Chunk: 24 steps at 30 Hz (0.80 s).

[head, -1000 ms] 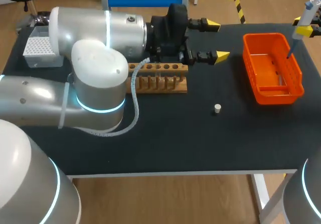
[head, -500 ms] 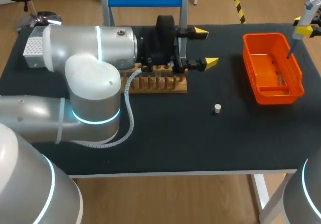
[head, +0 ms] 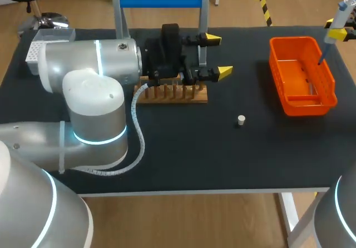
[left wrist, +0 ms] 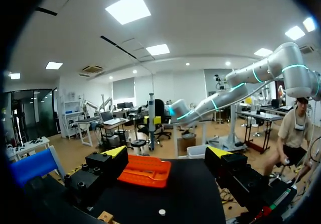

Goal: Invert the test tube, pick up the pipette, mount the tip to pipette, aspirate from beaker and dispense into the tube, eject the tip, return the pipette, and cap with the stopper.

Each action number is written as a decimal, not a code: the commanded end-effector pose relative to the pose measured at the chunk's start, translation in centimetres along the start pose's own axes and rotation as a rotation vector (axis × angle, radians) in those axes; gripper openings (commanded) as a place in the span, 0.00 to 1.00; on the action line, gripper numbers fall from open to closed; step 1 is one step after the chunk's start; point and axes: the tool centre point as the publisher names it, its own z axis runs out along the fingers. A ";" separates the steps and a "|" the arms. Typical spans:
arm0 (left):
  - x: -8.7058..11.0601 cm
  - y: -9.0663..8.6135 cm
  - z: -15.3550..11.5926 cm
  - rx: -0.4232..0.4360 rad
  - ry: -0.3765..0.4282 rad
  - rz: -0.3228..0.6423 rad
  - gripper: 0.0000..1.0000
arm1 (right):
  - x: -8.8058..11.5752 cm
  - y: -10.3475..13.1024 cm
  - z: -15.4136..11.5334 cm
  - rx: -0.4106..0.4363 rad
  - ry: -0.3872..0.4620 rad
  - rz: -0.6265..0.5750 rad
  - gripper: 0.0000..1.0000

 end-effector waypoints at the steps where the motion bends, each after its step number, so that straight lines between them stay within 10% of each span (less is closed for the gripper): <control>1: 0.3 0.3 -0.1 0.095 -0.011 -0.002 1.00 | -0.1 0.1 -0.1 0.003 0.003 0.001 0.00; 24: 0.3 0.4 -0.3 0.060 -0.017 -0.015 1.00 | -0.1 0.1 -0.1 0.003 0.003 0.001 0.00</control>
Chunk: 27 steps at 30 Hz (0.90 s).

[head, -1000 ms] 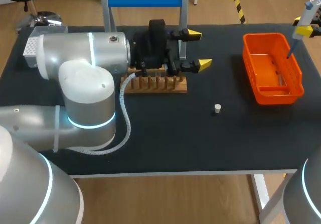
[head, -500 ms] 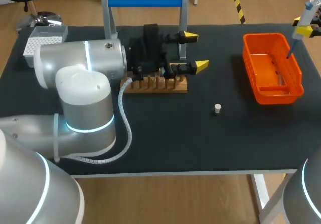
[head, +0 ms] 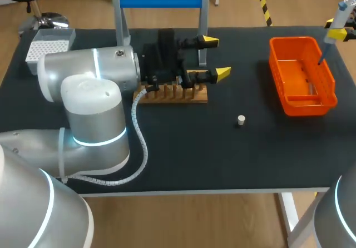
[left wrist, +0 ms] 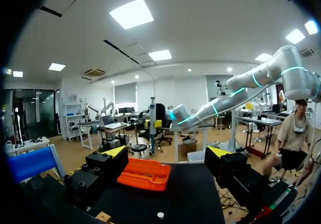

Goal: Invert the test tube, pick up the pipette, mount the tip to pipette, aspirate from beaker and dispense into the tube, eject the tip, return the pipette, and cap with the stopper.

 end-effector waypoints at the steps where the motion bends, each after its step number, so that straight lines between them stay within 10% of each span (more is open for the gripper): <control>1: 0.1 0.2 0.1 0.009 -0.007 0.001 1.00 | -0.1 0.1 -0.1 0.003 0.003 0.001 0.00; 14: 0.1 0.2 0.1 0.009 -0.007 0.001 1.00 | -0.1 0.1 -0.1 0.003 0.003 0.001 0.00; 27: 0.1 0.2 0.1 0.009 -0.007 0.001 1.00 | 3.1 0.3 8.2 0.052 0.012 -0.055 0.00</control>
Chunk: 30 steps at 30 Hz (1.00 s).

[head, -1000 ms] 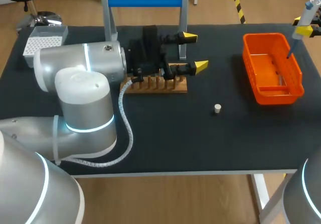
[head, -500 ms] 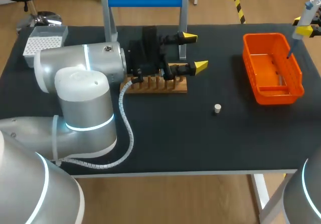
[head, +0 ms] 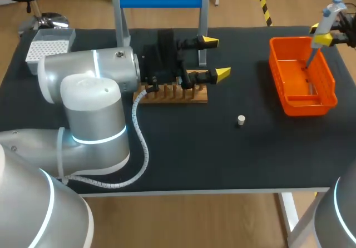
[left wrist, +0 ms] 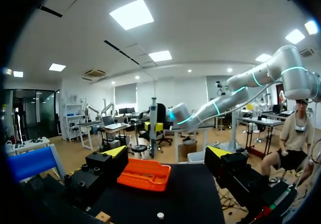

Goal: Invert the test tube, pick up the pipette, mount the tip to pipette, aspirate from beaker and dispense into the tube, eject the tip, return the pipette, and cap with the stopper.

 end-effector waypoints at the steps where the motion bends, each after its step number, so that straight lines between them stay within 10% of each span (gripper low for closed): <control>1: 0.1 0.1 0.1 0.004 -0.004 0.001 1.00 | 1.4 0.9 3.8 0.003 -0.046 -0.005 0.00; 14: 0.1 0.1 0.1 0.004 -0.004 0.001 1.00 | 4.9 0.6 13.2 -0.020 0.015 0.035 0.00; 30: 0.1 0.1 0.1 0.004 -0.004 0.001 1.00 | 7.2 -0.5 17.8 -0.033 -0.026 0.056 0.00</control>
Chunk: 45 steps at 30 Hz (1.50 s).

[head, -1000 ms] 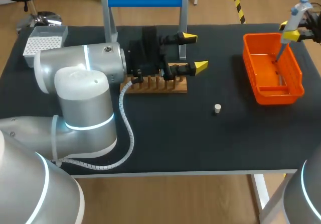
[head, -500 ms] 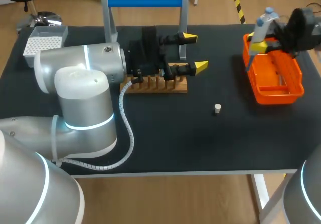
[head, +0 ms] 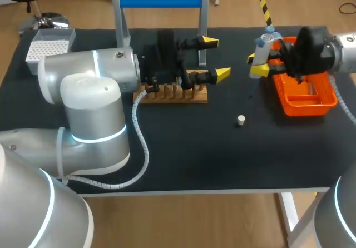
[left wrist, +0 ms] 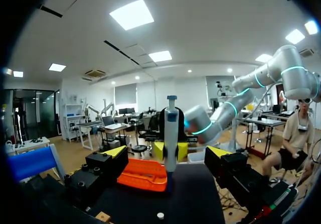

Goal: Invert the test tube, pick up the pipette, mount the tip to pipette, aspirate from beaker and dispense into the tube, eject the tip, return the pipette, and cap with the stopper.

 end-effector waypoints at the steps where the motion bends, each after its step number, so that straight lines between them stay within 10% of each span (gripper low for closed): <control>1: 0.1 0.0 0.1 0.001 -0.004 0.001 1.00 | 0.2 0.1 1.2 -0.010 -0.037 0.007 0.00; 45: 0.1 0.0 0.1 0.001 -0.004 0.001 1.00 | -0.4 -0.1 9.3 -0.017 0.080 -0.007 0.00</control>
